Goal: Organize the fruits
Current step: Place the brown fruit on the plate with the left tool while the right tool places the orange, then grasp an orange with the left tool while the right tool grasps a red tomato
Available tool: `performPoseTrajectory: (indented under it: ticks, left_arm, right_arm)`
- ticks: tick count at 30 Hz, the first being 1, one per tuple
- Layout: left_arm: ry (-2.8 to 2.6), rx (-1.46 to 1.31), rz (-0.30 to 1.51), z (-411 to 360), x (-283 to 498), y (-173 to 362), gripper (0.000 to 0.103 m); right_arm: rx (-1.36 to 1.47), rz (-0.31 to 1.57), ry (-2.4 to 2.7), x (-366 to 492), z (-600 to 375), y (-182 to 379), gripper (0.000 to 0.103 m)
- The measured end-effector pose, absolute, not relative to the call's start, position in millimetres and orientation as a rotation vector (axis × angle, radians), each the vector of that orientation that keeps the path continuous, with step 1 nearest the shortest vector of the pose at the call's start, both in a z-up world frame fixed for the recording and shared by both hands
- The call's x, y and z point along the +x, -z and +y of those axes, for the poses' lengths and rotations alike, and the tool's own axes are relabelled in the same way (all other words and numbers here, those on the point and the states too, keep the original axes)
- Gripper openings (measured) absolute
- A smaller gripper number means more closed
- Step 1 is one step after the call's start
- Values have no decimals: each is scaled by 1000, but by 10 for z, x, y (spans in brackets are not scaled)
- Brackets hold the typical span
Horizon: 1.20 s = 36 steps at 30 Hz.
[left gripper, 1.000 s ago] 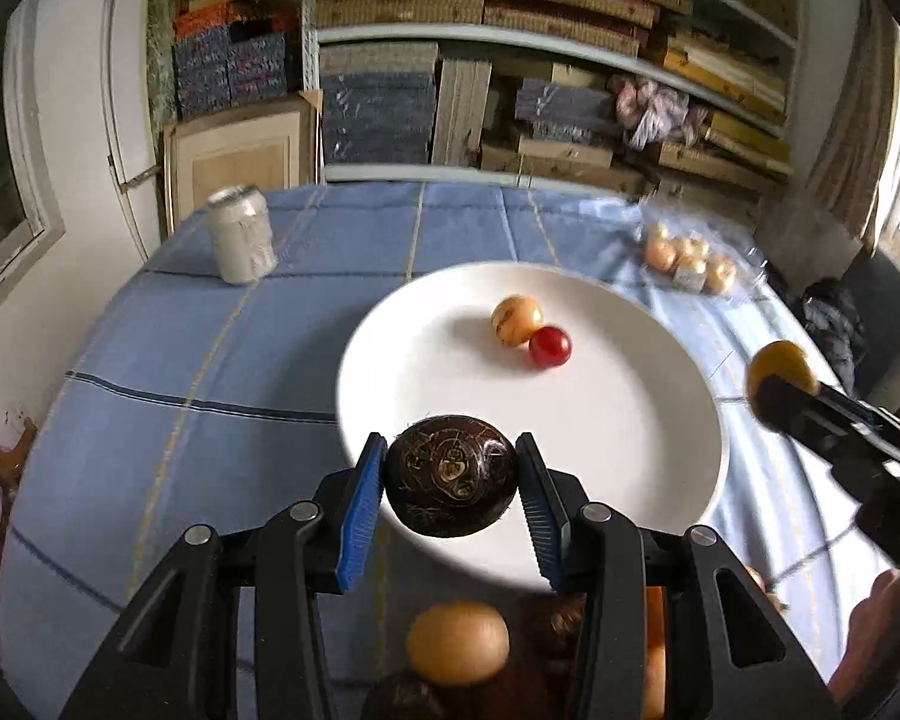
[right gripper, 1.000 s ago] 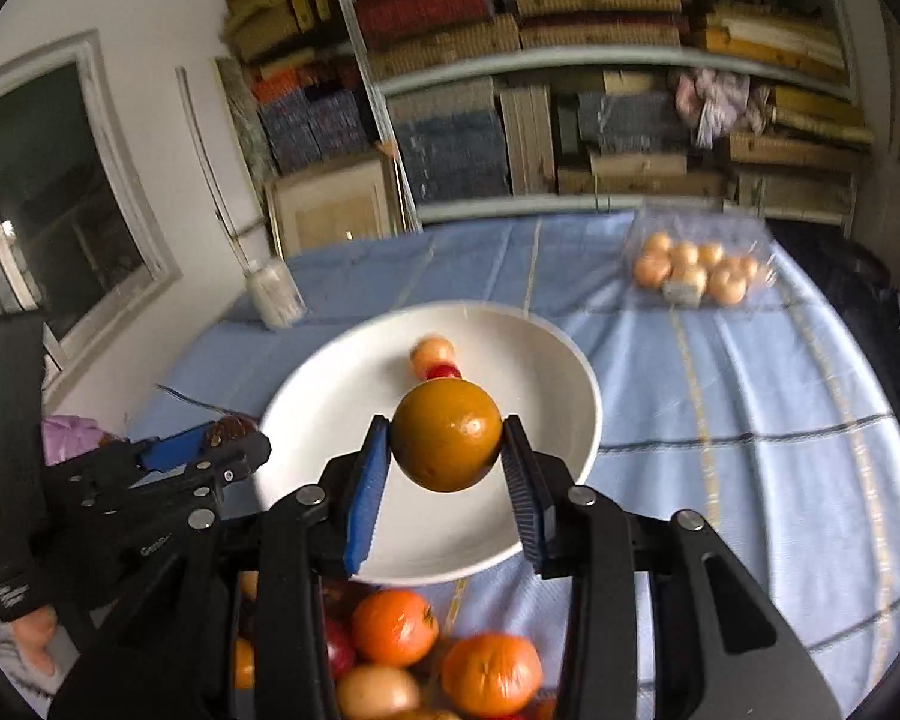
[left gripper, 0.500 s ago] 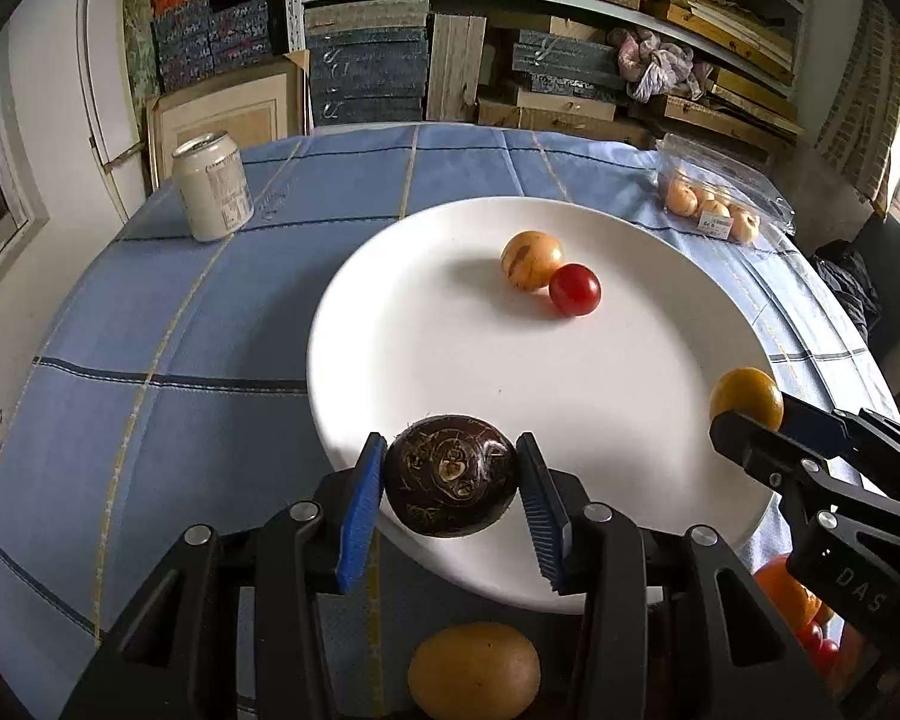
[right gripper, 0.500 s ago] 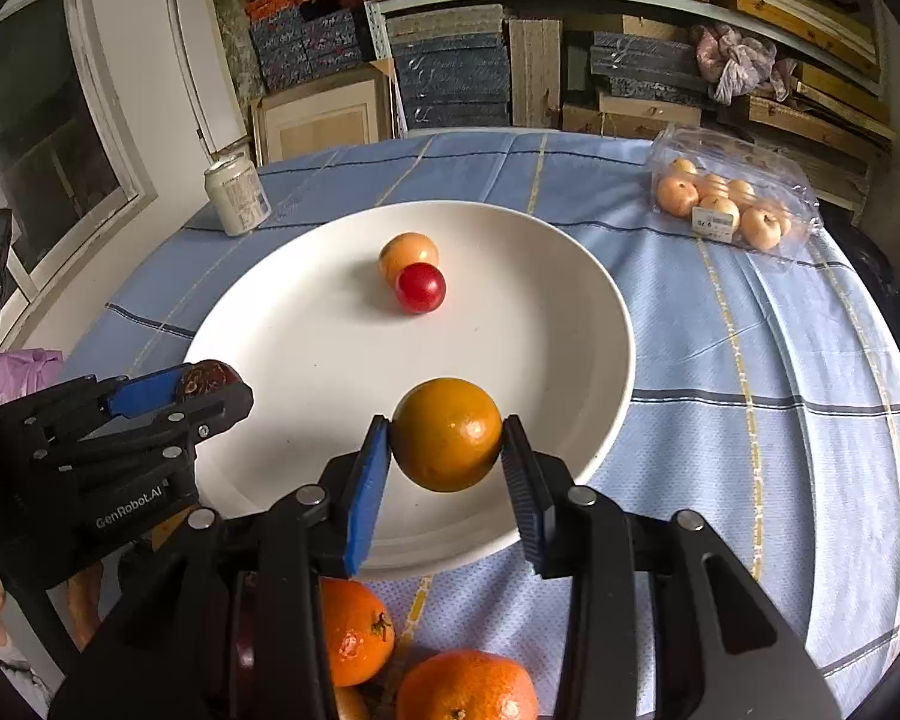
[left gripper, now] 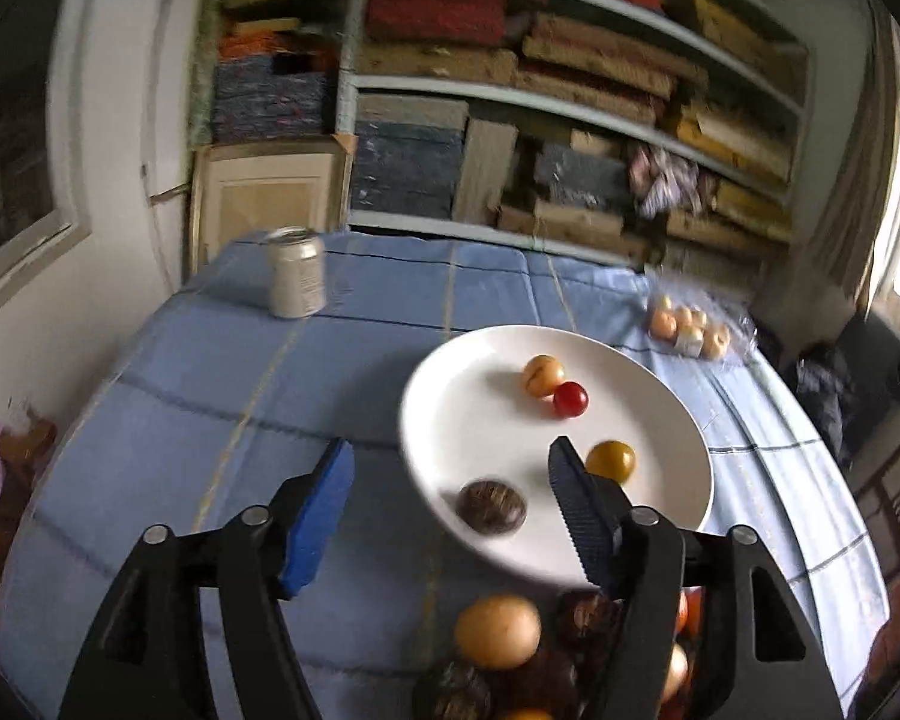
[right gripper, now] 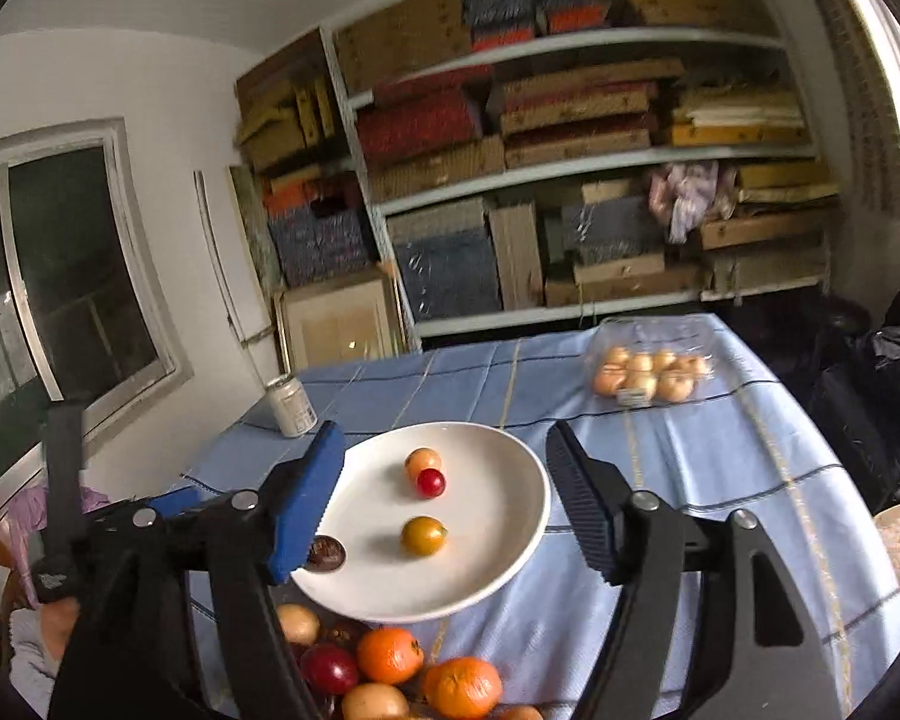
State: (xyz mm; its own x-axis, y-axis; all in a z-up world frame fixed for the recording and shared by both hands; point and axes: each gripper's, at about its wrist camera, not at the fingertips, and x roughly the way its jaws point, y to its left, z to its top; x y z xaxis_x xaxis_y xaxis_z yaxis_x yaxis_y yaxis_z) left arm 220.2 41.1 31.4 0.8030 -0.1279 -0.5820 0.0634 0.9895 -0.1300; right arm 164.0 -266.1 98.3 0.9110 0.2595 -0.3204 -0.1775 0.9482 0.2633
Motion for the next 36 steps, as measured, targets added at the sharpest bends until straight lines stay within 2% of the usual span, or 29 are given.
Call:
performPoseTrajectory:
  ticks: [7, 10, 12, 22, 33, 36]
  left_arm:
    - [75, -172, 729, 742, 1409, 256, 71]
    - [91, -163, 718, 722, 1222, 281, 71]
    - [102, -127, 731, 644, 1181, 327, 71]
    - [127, 26, 746, 302, 1141, 437, 72]
    - [149, 105, 775, 36, 1324, 506, 72]
    - [160, 111, 798, -1, 1391, 551, 77]
  right_arm:
    - [287, 464, -167, 1017, -2912, -274, 72]
    - [308, 510, -158, 807, -3006, -91, 81]
    - [320, 502, -149, 716, -3046, -52, 88]
    - [297, 516, -156, 632, -2987, -23, 88]
    - [284, 544, -170, 703, -2901, -25, 93]
    - [286, 551, -175, 717, -2892, -24, 94]
